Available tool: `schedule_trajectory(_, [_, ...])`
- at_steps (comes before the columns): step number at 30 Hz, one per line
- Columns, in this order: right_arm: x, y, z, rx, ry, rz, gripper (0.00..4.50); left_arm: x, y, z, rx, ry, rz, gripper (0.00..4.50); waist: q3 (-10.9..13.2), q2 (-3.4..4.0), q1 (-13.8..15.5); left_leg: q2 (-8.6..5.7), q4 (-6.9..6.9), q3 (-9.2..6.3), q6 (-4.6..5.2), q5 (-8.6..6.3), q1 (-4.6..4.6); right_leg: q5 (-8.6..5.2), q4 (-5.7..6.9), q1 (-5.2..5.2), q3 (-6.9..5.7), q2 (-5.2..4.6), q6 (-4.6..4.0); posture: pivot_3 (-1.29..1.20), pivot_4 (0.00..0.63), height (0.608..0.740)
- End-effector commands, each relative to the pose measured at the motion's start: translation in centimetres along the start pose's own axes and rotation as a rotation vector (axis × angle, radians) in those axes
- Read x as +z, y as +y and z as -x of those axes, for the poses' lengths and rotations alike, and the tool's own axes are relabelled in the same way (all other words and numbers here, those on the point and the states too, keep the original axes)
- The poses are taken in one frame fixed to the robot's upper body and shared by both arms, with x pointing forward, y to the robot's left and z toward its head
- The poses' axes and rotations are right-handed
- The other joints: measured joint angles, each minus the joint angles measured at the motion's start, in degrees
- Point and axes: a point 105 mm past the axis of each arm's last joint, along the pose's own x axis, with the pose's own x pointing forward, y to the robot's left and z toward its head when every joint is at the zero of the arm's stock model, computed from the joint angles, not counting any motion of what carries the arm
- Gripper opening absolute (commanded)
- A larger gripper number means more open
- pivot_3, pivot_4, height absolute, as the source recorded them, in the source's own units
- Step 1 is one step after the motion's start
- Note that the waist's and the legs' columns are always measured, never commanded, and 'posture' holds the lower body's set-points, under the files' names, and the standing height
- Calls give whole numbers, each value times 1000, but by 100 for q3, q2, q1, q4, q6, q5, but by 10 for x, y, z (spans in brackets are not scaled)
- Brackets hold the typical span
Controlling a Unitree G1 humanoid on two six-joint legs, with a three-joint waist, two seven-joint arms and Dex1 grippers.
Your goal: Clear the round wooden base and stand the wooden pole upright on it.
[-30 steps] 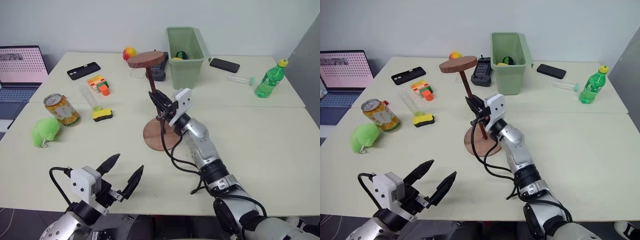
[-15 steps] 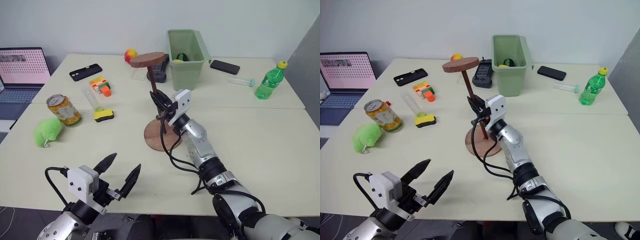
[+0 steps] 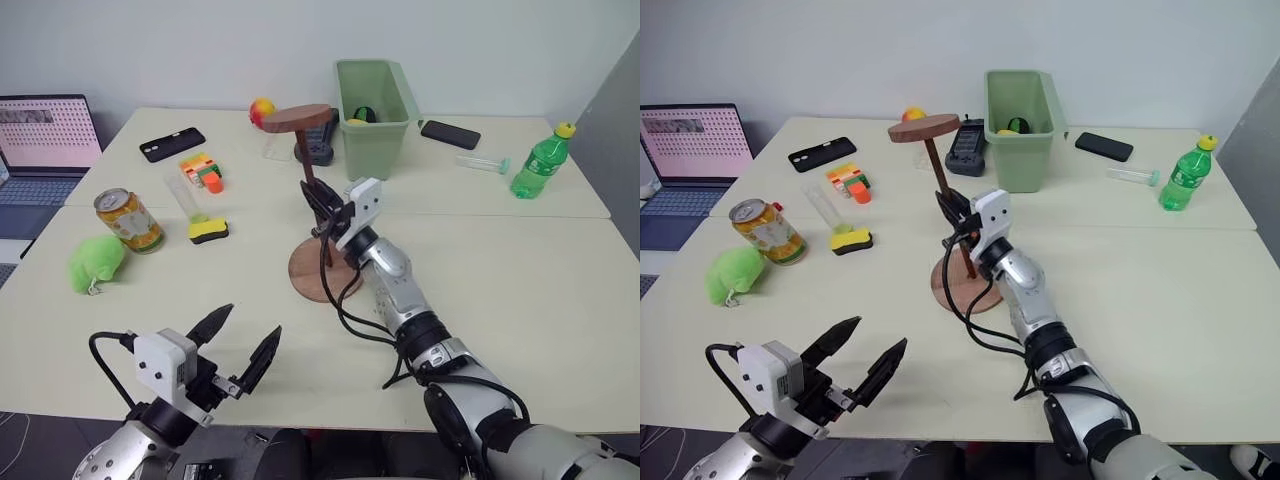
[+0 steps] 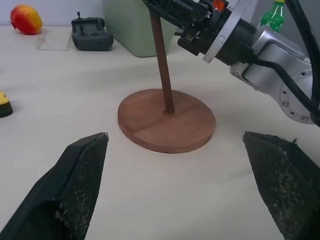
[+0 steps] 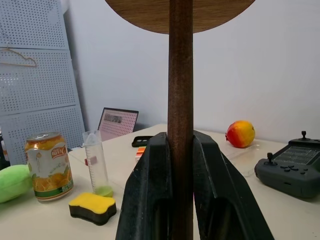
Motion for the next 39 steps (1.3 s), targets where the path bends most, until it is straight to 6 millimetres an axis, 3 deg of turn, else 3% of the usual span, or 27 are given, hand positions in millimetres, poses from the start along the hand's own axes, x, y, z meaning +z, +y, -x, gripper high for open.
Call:
schedule_trajectory(1, [6, 33, -24, 27, -44, -88, 202, 9, -2, 0, -15, -36, -18, 4500, 0, 0, 0, -1, 0, 1, 0, 0, 0, 0, 0, 0, 0, 0, 0, 0, 150, 740])
schedule_trajectory(39, [13, 44, -33, 38, -69, -126, 202, 10, -1, -6, -17, -45, -18, 4500, 3, 4, -1, 2, -7, 1, 0, 0, -1, 0, -2, -5, 2, -2, -1, 0, 150, 740])
